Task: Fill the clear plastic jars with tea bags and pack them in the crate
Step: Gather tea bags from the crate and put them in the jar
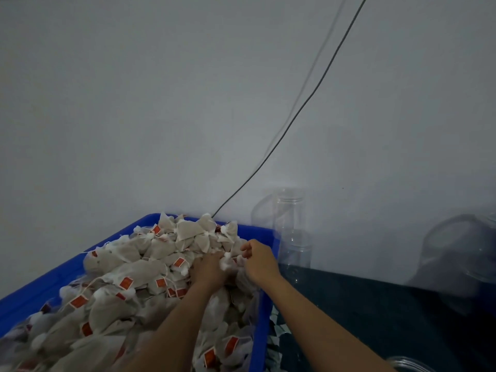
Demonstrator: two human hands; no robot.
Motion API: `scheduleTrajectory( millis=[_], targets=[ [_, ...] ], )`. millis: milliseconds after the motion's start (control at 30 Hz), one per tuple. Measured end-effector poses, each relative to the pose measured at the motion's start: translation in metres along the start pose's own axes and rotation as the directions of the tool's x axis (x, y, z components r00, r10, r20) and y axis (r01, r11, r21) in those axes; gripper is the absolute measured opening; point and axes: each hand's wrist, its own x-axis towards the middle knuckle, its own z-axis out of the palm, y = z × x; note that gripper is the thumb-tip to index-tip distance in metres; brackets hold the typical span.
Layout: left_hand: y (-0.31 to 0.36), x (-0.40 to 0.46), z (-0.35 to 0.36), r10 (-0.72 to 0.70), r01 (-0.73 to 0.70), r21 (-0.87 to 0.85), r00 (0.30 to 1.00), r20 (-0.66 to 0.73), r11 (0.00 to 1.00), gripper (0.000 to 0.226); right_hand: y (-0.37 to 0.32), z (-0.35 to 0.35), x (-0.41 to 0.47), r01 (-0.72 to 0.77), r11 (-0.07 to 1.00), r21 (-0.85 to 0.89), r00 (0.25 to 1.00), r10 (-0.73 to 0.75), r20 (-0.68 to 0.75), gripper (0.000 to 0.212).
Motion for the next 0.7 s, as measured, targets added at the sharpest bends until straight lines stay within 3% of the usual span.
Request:
scheduleTrajectory(
  millis=[100,200,300,367,433,533,600,700],
  targets=[
    [0.000,-0.001,0.004,0.055,-0.054,0.033,0.998,-0.042,0.998,0.012,0.000,0.003,0.007,0.015,0.992,-0.128,1.000,-0.015,-0.002,0.019],
    [-0.005,0.001,0.008,0.051,-0.060,-0.223,0.998,-0.046,0.973,0.014,-0.003,0.001,0.015,0.056,0.929,-0.366,0.996,-0.025,0.089,0.032],
    [-0.009,0.000,-0.005,-0.139,0.058,-0.580,0.986,-0.097,0.812,0.031,-0.004,0.003,0.021,0.152,0.777,-0.611,0.956,0.042,0.291,0.061],
    [-0.013,0.004,-0.015,-0.242,0.154,-0.669,0.969,-0.041,0.727,0.031,-0.004,0.006,0.023,0.225,0.643,-0.732,0.930,0.081,0.357,0.068],
    [-0.016,0.008,-0.021,-0.297,0.229,-0.707,0.954,0.028,0.669,0.024,-0.005,0.011,0.025,0.274,0.557,-0.784,0.921,0.082,0.380,0.061],
    [-0.024,0.008,-0.026,-0.282,0.236,-0.746,0.957,0.067,0.623,0.024,-0.008,0.019,0.026,0.283,0.561,-0.777,0.918,0.076,0.390,0.051],
    [-0.031,0.004,-0.027,-0.171,0.183,-0.710,0.981,0.089,0.680,0.011,-0.009,0.021,0.027,0.230,0.639,-0.734,0.936,0.062,0.347,0.039],
    [-0.033,0.001,-0.024,0.024,0.129,-0.557,0.966,0.259,0.821,0.005,-0.014,0.014,0.027,0.153,0.747,-0.647,0.952,0.064,0.299,0.031]
  ],
)
